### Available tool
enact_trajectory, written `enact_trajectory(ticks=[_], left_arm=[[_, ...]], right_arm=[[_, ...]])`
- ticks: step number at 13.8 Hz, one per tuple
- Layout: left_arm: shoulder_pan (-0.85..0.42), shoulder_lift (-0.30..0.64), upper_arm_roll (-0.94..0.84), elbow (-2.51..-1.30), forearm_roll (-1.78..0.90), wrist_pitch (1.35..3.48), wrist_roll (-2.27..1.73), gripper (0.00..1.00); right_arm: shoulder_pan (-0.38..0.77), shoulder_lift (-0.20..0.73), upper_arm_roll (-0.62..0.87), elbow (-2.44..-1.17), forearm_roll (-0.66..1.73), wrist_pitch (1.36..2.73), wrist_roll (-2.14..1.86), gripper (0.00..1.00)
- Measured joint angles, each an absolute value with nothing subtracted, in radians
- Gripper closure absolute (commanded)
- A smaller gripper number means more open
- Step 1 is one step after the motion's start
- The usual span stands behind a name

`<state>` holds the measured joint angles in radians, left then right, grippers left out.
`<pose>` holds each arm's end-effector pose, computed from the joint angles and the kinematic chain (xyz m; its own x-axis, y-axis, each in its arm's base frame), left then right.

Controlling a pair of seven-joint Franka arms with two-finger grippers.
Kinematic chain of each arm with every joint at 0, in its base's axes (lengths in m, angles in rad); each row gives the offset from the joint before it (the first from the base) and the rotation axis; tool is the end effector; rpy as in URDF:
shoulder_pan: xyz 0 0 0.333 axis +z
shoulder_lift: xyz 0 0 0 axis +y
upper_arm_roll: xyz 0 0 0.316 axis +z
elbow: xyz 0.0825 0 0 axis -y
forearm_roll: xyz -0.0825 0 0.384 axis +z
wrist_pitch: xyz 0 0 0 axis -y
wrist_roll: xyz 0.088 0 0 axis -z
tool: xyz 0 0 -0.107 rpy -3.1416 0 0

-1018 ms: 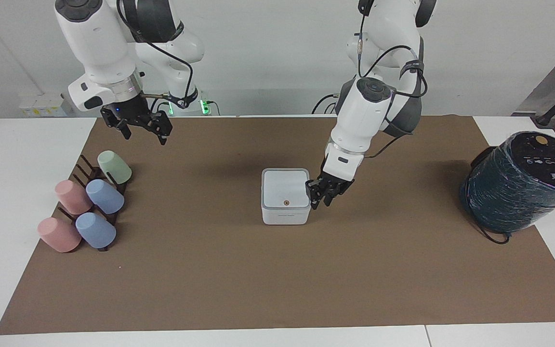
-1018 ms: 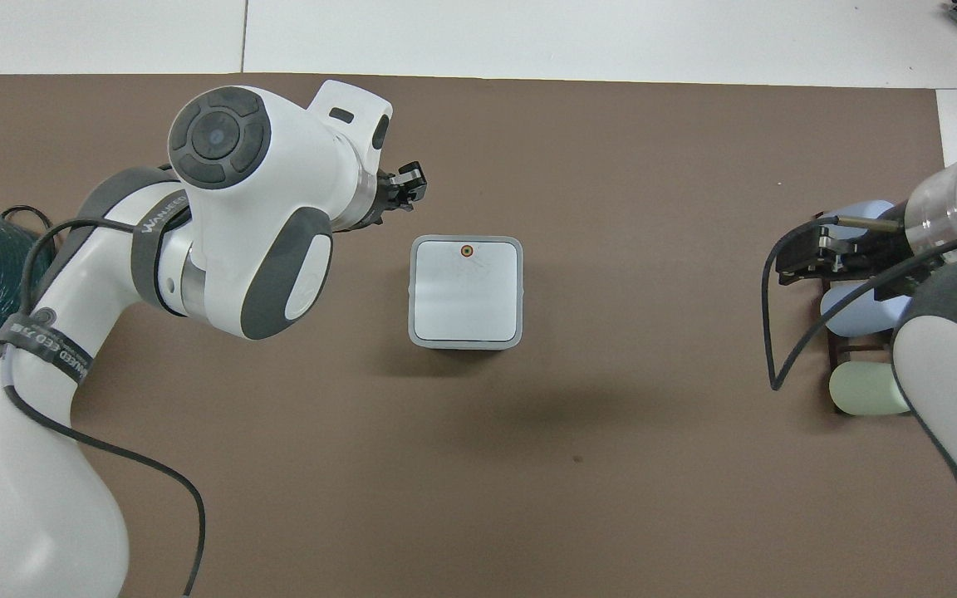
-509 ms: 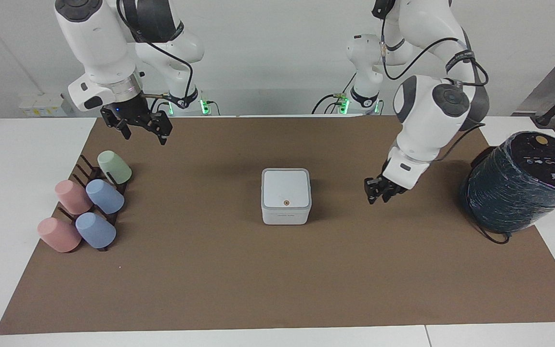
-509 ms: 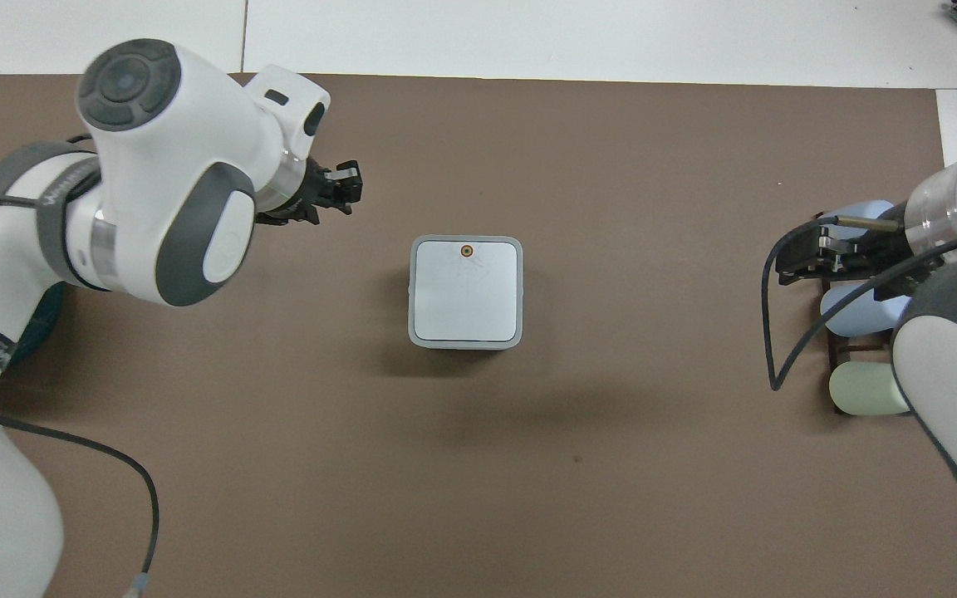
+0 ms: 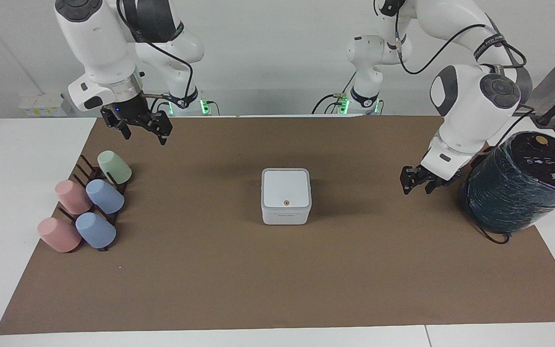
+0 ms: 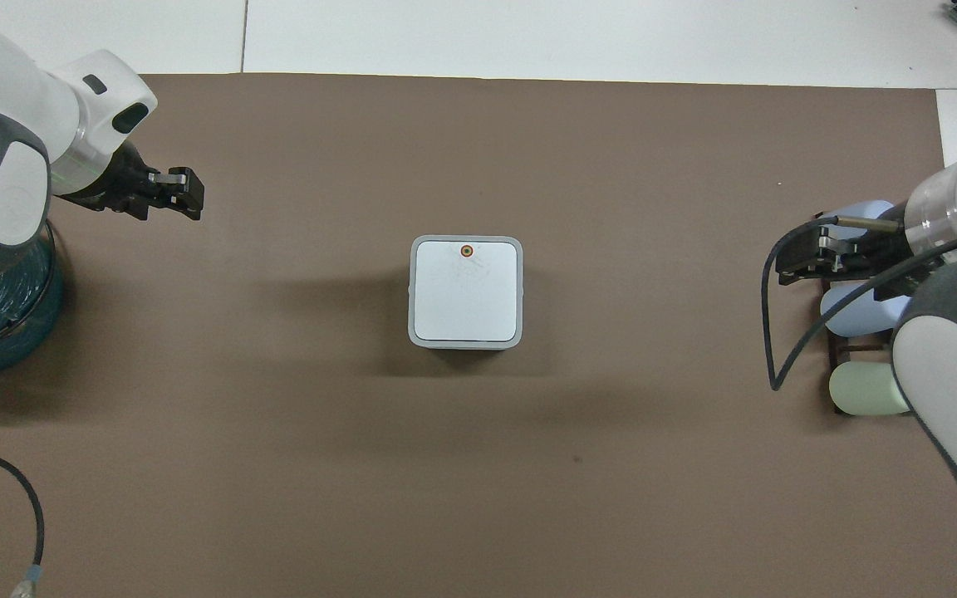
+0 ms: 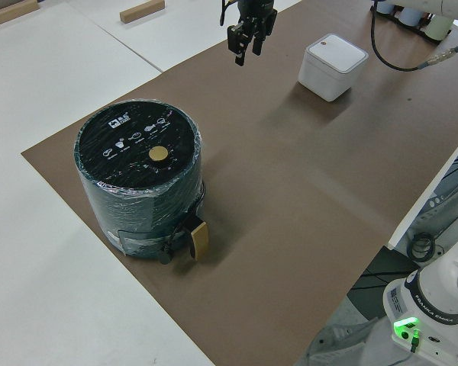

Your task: Close trash can lid

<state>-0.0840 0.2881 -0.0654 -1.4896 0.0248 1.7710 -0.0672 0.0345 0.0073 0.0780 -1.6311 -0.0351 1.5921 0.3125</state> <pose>0.6426 -0.0895 0.5071 0.9964 -0.0845 -0.0057 -0.0845 -0.9964 -0.0061 0.5534 0.0587 0.5939 0.9797 -0.1978 -0.0334 -0.1961 -0.9794 0.0470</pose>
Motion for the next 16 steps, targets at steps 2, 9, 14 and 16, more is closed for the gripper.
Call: enact_trajectory(ticks=[2, 9, 14, 16], left_arm=[[-0.081, 0.286, -0.059, -1.489, 0.04, 1.771, -0.022, 0.0], [-0.02, 0.285, -0.055, -1.485, 0.021, 1.792, 0.059, 0.0], [-0.008, 0.273, -0.055, -1.484, 0.021, 1.813, 0.06, 0.0], [0.006, 0.269, -0.054, -1.484, 0.021, 1.817, 0.071, 0.0]], right_arm=[[0.035, 0.007, 0.078, -1.631, -0.035, 1.592, 0.312, 0.0], [0.035, 0.007, 0.078, -1.631, -0.035, 1.592, 0.312, 0.0], [0.035, 0.007, 0.078, -1.631, -0.035, 1.592, 0.313, 0.0], [0.035, 0.007, 0.078, -1.631, -0.035, 1.592, 0.312, 0.0]])
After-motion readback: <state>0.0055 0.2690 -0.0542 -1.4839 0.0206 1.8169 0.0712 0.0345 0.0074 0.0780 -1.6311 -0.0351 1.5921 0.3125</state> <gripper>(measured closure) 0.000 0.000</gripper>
